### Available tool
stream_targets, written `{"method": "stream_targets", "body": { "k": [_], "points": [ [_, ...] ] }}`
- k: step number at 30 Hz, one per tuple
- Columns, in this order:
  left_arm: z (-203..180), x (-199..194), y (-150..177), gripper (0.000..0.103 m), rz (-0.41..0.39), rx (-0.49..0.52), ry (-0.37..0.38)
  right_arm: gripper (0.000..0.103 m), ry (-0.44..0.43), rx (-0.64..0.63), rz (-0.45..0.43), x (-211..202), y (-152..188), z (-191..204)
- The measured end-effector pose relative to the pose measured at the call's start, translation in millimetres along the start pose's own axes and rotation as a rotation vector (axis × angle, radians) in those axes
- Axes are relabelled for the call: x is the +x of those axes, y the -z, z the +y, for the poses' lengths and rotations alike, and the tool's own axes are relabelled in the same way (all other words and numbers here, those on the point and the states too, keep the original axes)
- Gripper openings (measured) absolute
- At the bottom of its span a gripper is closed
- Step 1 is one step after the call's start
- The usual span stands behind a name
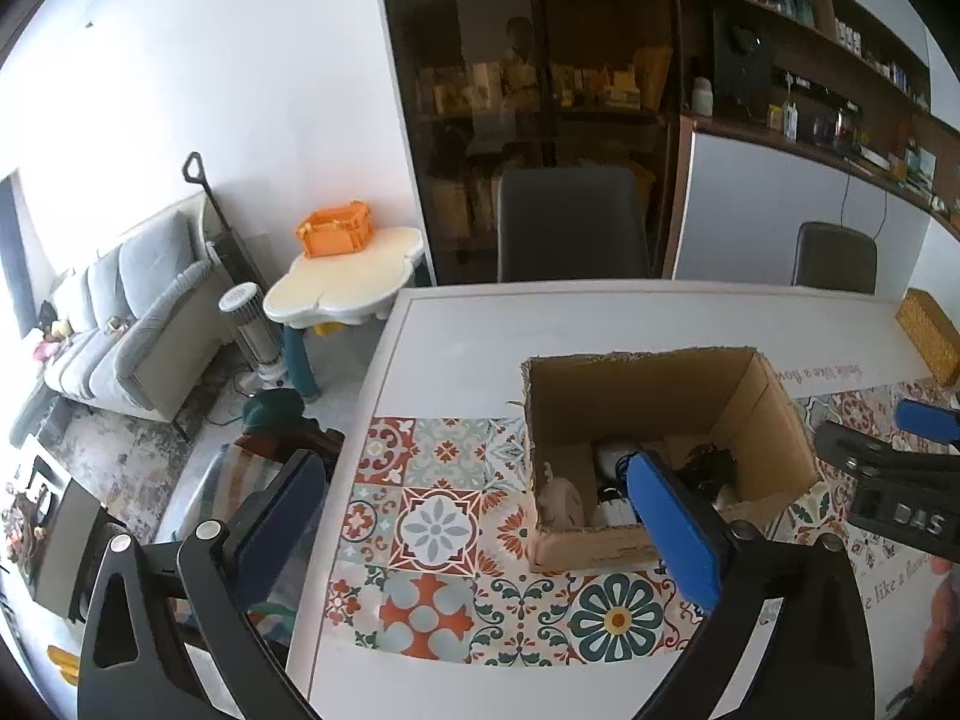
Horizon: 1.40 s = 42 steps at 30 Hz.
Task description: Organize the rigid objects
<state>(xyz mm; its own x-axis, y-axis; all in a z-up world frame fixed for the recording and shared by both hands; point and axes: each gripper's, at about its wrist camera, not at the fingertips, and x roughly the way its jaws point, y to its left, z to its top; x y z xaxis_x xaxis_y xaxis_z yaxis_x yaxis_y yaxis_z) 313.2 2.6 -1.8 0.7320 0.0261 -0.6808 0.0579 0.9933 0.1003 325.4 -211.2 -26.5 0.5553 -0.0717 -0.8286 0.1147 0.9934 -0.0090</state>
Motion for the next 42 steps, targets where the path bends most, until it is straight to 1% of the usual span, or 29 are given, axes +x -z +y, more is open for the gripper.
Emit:
{"method": "stream_targets", "body": {
  "k": [6, 10, 15, 17, 19, 26, 33, 37, 42],
  "points": [
    [2, -34, 11, 0.103, -0.048, 0.001, 0.032, 0.088, -0.001, 0.012, -0.058, -43, 18, -6],
    [1, -52, 18, 0.103, -0.059, 0.001, 0.06, 0.089, -0.002, 0.006, -0.098, -70, 34, -6],
    [-1, -69, 27, 0.103, -0.081, 0.016, 0.043, 0.09, 0.017, -0.003, -0.124, -94, 53, -5],
    [0, -74, 31, 0.103, -0.087, 0.019, 0.039, 0.09, 0.039, -0.005, -0.14, -102, 60, -4],
    [1, -78, 34, 0.103, -0.084, 0.019, 0.047, 0.09, 0.049, 0.002, -0.154, -108, 66, -5],
    [7, -94, 44, 0.103, -0.094, 0.023, 0.081, 0.09, 0.039, 0.033, -0.174, -128, 81, -9],
    [13, -107, 56, 0.103, -0.093, 0.021, 0.097, 0.09, 0.011, 0.049, -0.196, -142, 92, -8],
    [15, -111, 61, 0.103, -0.084, 0.017, 0.09, 0.09, -0.009, 0.042, -0.186, -144, 99, -5],
    [14, -115, 62, 0.103, -0.088, 0.018, 0.087, 0.09, -0.009, 0.043, -0.174, -143, 102, -5]
  ]
}}
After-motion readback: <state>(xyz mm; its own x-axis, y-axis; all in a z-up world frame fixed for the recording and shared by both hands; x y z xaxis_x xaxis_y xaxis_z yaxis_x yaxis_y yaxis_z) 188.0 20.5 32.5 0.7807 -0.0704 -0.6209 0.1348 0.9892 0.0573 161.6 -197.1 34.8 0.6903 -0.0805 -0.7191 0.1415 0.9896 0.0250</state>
